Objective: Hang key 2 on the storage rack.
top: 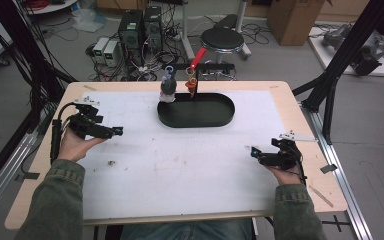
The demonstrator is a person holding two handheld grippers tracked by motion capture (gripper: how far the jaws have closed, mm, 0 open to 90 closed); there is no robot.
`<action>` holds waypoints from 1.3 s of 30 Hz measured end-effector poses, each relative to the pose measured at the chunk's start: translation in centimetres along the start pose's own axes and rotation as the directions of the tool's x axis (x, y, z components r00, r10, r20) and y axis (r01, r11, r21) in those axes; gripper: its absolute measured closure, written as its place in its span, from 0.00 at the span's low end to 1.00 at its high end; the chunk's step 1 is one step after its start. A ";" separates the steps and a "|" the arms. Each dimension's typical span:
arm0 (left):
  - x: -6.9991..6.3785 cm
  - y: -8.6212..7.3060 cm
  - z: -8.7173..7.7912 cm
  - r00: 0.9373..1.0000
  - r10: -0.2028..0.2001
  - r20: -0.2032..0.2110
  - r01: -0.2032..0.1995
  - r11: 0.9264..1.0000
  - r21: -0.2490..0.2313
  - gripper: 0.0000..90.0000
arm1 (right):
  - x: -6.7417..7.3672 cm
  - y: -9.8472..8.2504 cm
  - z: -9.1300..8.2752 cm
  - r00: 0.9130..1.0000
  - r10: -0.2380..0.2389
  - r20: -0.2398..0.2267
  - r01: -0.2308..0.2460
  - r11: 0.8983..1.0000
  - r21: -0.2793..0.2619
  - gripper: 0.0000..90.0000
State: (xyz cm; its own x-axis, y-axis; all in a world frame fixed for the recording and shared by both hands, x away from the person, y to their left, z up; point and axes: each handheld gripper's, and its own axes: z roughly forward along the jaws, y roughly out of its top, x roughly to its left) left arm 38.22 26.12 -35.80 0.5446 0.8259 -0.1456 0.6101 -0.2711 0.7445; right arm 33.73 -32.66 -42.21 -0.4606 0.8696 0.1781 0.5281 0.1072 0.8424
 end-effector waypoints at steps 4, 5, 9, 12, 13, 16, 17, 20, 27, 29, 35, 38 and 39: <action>-0.3 -0.9 -0.5 1.000 0.005 -0.004 -0.005 1.000 -0.014 0.02 | 0.1 0.0 0.0 1.000 -0.008 0.003 0.008 1.000 0.004 0.01; -0.4 -1.1 -0.7 1.000 0.006 -0.012 -0.007 1.000 -0.020 0.02 | 0.1 0.0 0.1 1.000 -0.010 0.004 0.010 1.000 0.004 0.01; -0.4 -2.0 -1.4 1.000 0.005 -0.016 -0.006 0.999 -0.051 0.02 | 0.3 -0.1 0.3 1.000 -0.024 0.002 0.023 1.000 0.019 0.01; -0.4 -3.3 -1.9 1.000 0.004 0.020 -0.002 0.995 -0.095 0.02 | 0.3 -0.1 0.3 0.999 -0.033 0.003 0.033 0.999 0.024 0.01; -0.5 -3.7 -2.0 1.000 0.005 0.013 -0.004 0.995 -0.104 0.02 | 0.3 -0.1 0.3 0.999 -0.033 0.004 0.033 0.999 0.025 0.01; -0.4 -5.1 -2.4 1.000 0.012 0.001 -0.012 0.991 -0.134 0.02 | 0.3 -0.2 0.3 1.000 -0.030 0.002 0.030 0.999 0.024 0.01; -0.4 -5.5 -2.5 1.000 0.008 -0.013 -0.009 0.990 -0.139 0.02 | 0.3 -0.2 0.3 1.000 -0.027 -0.001 0.027 0.999 0.028 0.01; 0.0 -6.6 -2.8 0.999 -0.011 -0.037 0.005 0.987 -0.162 0.02 | 0.4 -0.2 0.3 0.999 -0.033 0.001 0.033 0.999 0.028 0.01; -0.2 -9.2 -2.9 0.997 -0.021 -0.068 0.007 0.978 -0.209 0.02 | 0.5 -0.2 0.3 0.999 -0.034 0.006 0.034 0.999 0.030 0.01; -0.1 -10.0 -3.0 0.997 -0.028 -0.073 0.011 0.976 -0.218 0.02 | 0.5 -0.2 0.4 0.999 -0.033 0.007 0.033 0.999 0.031 0.01; -0.4 -12.2 -3.4 0.996 -0.054 -0.067 0.037 0.971 -0.237 0.02 | 0.5 -0.2 0.4 0.999 -0.044 0.011 0.044 0.999 0.029 0.01; -0.6 -12.4 -3.3 0.997 -0.041 -0.071 0.024 0.974 -0.225 0.02 | 0.6 -0.2 0.6 0.999 -0.051 0.009 0.051 0.998 0.039 0.01; -0.6 -12.5 -3.3 0.997 -0.042 -0.070 0.025 0.975 -0.221 0.02 | 0.7 -0.3 0.6 0.998 -0.061 0.008 0.060 0.997 0.046 0.01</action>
State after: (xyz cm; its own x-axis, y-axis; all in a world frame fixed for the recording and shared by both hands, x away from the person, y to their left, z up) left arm 28.41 30.63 -42.86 0.4770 0.8692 -0.1305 0.4812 -0.1340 0.8663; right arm 33.73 -31.81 -42.62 -0.4864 0.8651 0.1227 0.5318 0.1817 0.8272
